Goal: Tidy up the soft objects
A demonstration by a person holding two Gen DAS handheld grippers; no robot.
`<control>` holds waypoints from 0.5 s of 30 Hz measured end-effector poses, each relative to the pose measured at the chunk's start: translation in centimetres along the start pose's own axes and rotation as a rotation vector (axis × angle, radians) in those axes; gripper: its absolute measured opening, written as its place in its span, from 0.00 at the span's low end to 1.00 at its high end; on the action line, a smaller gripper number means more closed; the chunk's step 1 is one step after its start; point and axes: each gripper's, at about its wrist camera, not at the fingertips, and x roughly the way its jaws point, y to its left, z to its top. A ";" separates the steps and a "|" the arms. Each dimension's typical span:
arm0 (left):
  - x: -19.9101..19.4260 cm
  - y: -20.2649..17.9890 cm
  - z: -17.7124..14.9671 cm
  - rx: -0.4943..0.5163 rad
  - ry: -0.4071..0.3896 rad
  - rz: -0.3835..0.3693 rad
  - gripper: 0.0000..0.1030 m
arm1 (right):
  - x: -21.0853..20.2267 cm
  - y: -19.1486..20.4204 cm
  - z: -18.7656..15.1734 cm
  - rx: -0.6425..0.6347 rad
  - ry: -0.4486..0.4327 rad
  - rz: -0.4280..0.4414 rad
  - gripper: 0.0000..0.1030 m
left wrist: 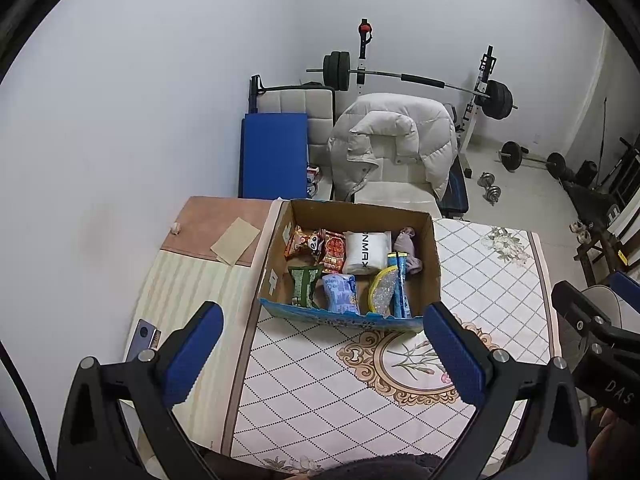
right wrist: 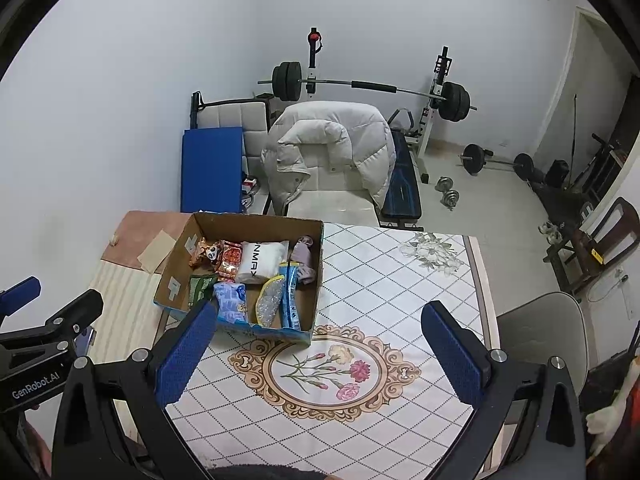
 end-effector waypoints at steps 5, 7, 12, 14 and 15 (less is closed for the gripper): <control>-0.1 -0.1 -0.1 -0.001 -0.002 0.000 1.00 | -0.3 -0.3 0.0 0.013 -0.006 -0.006 1.00; -0.3 -0.3 0.0 0.002 -0.007 0.001 1.00 | -0.4 -0.5 0.1 0.017 -0.007 -0.009 1.00; -0.6 -0.5 0.2 0.003 -0.010 0.000 1.00 | -0.7 -0.8 0.2 0.022 -0.009 -0.013 1.00; -0.5 -0.4 0.1 0.003 -0.009 0.000 1.00 | -0.7 -0.8 0.2 0.021 -0.010 -0.014 1.00; -0.5 -0.4 0.1 0.003 -0.008 -0.001 1.00 | -0.7 -0.8 0.2 0.022 -0.010 -0.014 1.00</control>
